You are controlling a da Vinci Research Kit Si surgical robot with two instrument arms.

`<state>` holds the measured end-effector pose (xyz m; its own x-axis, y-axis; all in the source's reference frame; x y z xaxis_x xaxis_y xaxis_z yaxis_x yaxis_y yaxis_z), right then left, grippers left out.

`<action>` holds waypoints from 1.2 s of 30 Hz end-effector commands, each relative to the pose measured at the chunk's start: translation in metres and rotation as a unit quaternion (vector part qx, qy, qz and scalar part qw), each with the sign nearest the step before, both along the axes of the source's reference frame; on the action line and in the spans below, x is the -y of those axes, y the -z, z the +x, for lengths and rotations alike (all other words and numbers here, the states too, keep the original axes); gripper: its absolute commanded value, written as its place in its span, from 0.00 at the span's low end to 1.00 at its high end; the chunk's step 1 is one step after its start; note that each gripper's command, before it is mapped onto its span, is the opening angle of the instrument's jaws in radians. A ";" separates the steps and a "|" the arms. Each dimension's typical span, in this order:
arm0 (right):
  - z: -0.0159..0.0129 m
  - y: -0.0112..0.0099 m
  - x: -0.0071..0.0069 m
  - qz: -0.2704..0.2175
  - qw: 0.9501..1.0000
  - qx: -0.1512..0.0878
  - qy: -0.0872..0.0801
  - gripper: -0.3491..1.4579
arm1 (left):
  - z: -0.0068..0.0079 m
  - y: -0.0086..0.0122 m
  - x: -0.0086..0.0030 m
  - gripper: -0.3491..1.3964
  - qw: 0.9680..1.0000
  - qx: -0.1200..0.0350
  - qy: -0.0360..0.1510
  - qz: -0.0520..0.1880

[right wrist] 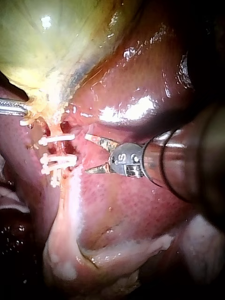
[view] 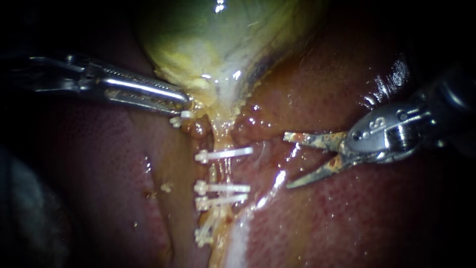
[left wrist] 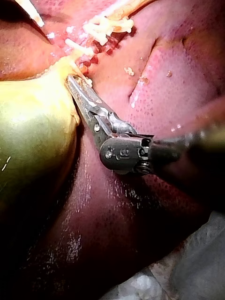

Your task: Go to the cutting position right tube

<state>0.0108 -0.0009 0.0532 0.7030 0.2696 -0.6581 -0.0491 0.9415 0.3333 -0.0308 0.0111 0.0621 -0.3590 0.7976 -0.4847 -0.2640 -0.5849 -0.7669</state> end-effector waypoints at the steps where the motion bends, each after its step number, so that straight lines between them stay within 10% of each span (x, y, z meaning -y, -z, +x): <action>1: 0.0000 0.0000 0.0000 0.000 1.000 0.000 0.000 0.99 | 0.0001 0.0002 -0.0001 0.00 1.000 0.000 0.000 0.000; 12: 0.0001 0.0000 0.0000 0.002 1.000 0.000 0.001 0.99 | 0.0044 0.0045 -0.0033 0.00 1.000 -0.003 0.012 0.005; 21: 0.0012 0.0000 -0.0001 0.017 1.000 -0.009 0.009 0.99 | 0.0043 0.0046 -0.0030 0.00 1.000 -0.003 0.014 0.005; 36: 0.0042 -0.0018 -0.0002 0.075 0.996 -0.042 -0.023 0.98 | 0.0041 0.0048 -0.0029 0.00 1.000 -0.003 0.015 0.005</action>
